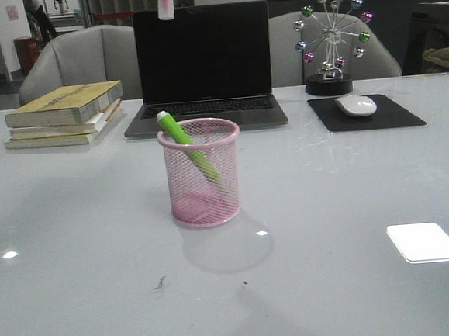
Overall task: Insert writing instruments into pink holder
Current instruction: 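Lower the pink marker into the pink holder and open the left gripper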
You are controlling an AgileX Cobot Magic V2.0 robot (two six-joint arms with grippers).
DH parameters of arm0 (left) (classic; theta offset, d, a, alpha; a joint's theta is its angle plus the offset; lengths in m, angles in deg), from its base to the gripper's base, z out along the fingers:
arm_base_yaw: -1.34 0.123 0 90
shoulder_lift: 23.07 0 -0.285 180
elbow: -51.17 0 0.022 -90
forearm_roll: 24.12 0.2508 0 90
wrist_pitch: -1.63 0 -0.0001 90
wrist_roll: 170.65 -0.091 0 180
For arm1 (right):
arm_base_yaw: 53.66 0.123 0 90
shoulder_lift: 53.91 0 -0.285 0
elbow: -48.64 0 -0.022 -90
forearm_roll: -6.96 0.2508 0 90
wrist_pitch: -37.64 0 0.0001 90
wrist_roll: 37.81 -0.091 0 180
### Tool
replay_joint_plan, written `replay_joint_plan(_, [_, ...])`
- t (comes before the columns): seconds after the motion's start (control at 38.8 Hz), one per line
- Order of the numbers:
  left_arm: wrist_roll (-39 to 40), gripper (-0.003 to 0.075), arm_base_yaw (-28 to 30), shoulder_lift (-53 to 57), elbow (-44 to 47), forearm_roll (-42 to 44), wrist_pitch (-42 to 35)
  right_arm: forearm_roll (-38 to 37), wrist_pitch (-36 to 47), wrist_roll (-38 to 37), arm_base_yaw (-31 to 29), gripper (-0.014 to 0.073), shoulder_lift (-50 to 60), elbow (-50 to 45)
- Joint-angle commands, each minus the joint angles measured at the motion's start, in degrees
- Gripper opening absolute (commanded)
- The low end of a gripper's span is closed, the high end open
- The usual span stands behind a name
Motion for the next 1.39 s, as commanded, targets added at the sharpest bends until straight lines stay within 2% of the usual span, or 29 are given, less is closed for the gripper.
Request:
replay_joint_plan(0.0, [0.6, 0.0099, -1.6, 2.4, 2.6, -1.2, -12.4, 0.1, 3.4, 0.6, -0.4, 0.0469, 0.6, 1.7])
replay_joint_plan(0.18, [2.4, 0.0099, -2.2, -0.6, 6.8, -1.3, -15.0, 0.1, 3.4, 0.6, -0.4, 0.0469, 0.6, 1.7])
replay_joint_plan(0.41, [4.0, 0.0099, -2.2, -7.3, 7.2, 0.5, -23.3, 0.1, 3.4, 0.6, -0.4, 0.0469, 0.6, 1.7])
replay_joint_plan(0.8, [4.1, 0.0113, -2.2, -11.4, 7.2, 0.4, -23.5, 0.1, 3.3, 0.6, -0.4, 0.0469, 0.6, 1.7])
replay_joint_plan(0.88, [4.1, 0.0152, -2.2, -11.4, 7.2, 0.4, -23.4, 0.1, 3.3, 0.6, -0.4, 0.0469, 0.6, 1.7])
replay_joint_plan(1.11, [4.1, 0.0412, -2.2, -11.4, 7.2, 0.4, -22.9, 0.1, 3.3, 0.6, -0.4, 0.0469, 0.6, 1.7])
replay_joint_plan(1.26, [4.1, 0.0427, -2.2, -10.1, 7.2, 3.3, -22.3, 0.1, 3.3, 0.6, -0.4, 0.0469, 0.6, 1.7])
replay_joint_plan(1.37, [3.9, 0.0427, -1.1, -6.7, 7.2, 4.3, -19.0, 0.1, 3.3, 0.6, -0.4, 0.0469, 0.6, 1.7])
